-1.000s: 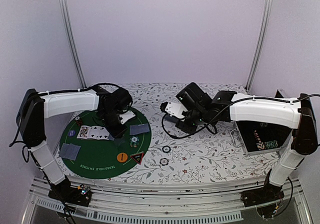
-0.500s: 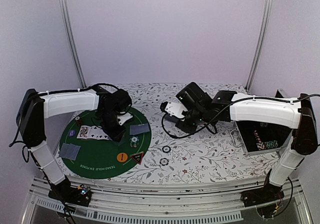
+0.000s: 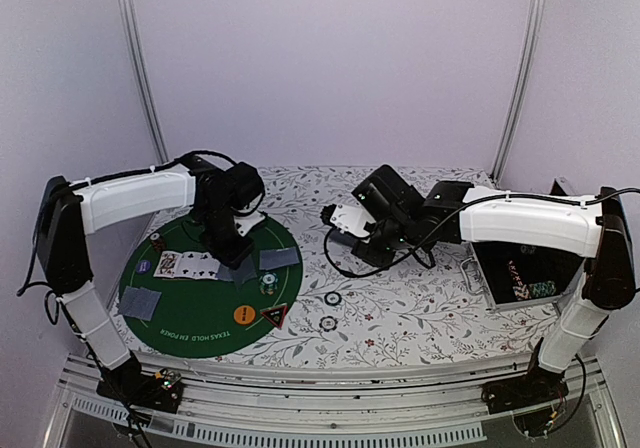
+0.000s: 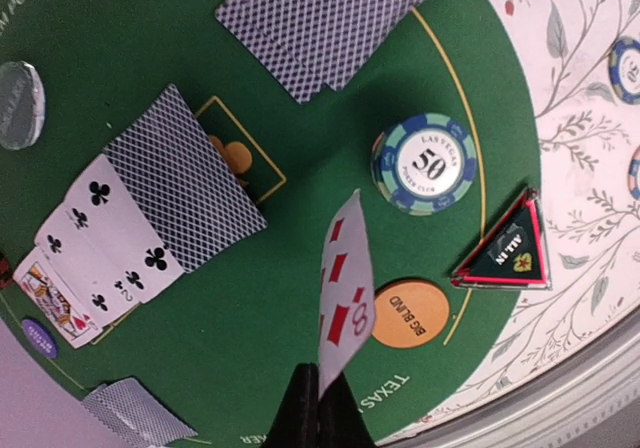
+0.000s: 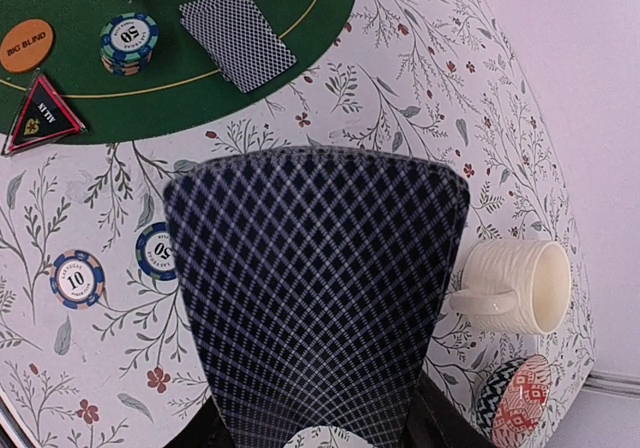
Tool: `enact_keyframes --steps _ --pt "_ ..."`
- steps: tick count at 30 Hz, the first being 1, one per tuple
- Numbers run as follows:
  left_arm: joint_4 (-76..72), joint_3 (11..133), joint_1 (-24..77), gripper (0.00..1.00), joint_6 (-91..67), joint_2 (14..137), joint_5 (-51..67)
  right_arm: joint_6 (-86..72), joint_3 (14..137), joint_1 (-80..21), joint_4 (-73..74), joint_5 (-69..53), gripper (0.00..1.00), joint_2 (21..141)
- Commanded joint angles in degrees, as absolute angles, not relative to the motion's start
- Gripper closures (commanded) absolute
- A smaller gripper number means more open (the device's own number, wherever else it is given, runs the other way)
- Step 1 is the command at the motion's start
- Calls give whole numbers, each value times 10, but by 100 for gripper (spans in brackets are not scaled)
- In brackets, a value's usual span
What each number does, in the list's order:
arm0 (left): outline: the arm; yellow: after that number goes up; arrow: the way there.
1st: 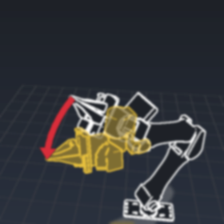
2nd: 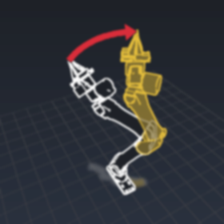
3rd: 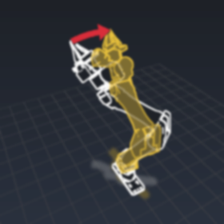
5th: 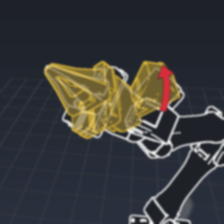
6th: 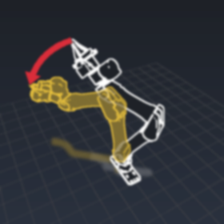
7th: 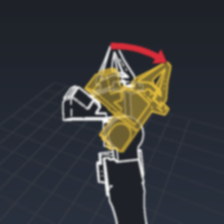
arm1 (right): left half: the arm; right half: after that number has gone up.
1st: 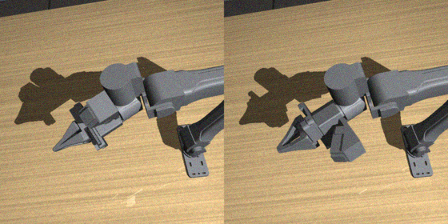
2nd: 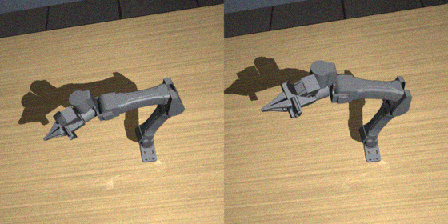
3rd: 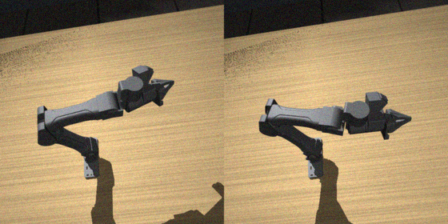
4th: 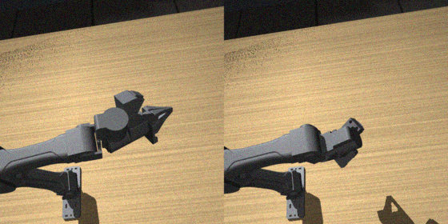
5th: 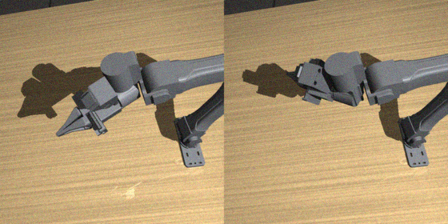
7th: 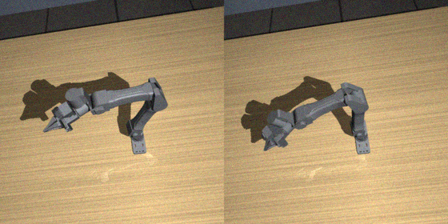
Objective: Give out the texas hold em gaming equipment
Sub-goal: Place the poker card in the community card area.
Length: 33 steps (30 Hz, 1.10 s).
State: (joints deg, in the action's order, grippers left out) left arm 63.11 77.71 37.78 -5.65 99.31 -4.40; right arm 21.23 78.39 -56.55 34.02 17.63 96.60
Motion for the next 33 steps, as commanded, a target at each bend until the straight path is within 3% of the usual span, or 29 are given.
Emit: enact_keyframes --steps 1,17,33 --pt "665 825 386 100 -35 1000 -92 211 806 -565 342 175 54 958" --pt "614 854 379 100 164 1025 -59 214 810 -565 347 176 54 959" --pt "633 874 336 100 190 1068 -33 211 804 -564 352 181 54 951"
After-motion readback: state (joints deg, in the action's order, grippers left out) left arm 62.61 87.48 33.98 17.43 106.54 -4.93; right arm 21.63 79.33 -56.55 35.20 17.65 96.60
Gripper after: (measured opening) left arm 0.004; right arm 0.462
